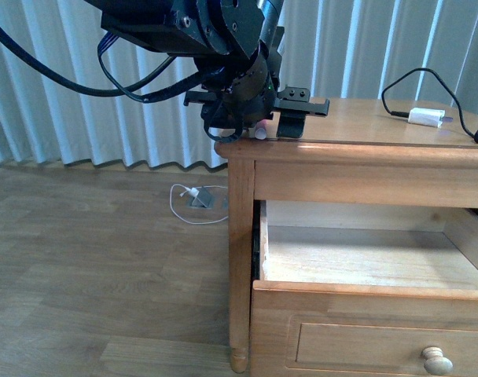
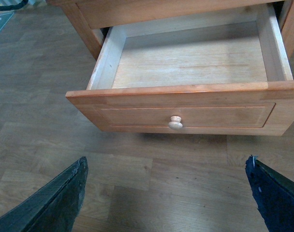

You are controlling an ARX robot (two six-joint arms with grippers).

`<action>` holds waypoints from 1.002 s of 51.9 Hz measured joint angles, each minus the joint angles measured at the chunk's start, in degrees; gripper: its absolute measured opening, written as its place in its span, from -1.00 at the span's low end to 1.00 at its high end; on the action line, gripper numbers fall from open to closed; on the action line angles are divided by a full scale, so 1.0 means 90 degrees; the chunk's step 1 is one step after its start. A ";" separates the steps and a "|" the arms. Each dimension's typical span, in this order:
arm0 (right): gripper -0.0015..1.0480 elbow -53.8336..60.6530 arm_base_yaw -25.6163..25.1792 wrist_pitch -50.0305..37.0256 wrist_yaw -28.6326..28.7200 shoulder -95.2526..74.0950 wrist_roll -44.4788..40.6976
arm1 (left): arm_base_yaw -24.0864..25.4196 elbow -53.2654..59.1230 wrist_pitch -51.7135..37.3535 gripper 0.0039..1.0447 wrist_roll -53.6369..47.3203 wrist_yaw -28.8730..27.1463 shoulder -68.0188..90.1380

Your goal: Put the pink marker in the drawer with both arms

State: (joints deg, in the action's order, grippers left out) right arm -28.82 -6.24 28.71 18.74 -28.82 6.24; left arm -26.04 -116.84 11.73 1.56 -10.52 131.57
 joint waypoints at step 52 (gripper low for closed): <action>0.84 0.0000 0.0000 0.0000 0.0000 0.0002 0.0000 | 0.0194 0.3164 -0.1042 -0.73 -0.2470 0.4741 -0.2290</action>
State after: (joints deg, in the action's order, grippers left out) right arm -28.82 -6.24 28.71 18.74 -28.80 6.24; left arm -24.29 -88.36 2.35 -20.67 32.14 110.96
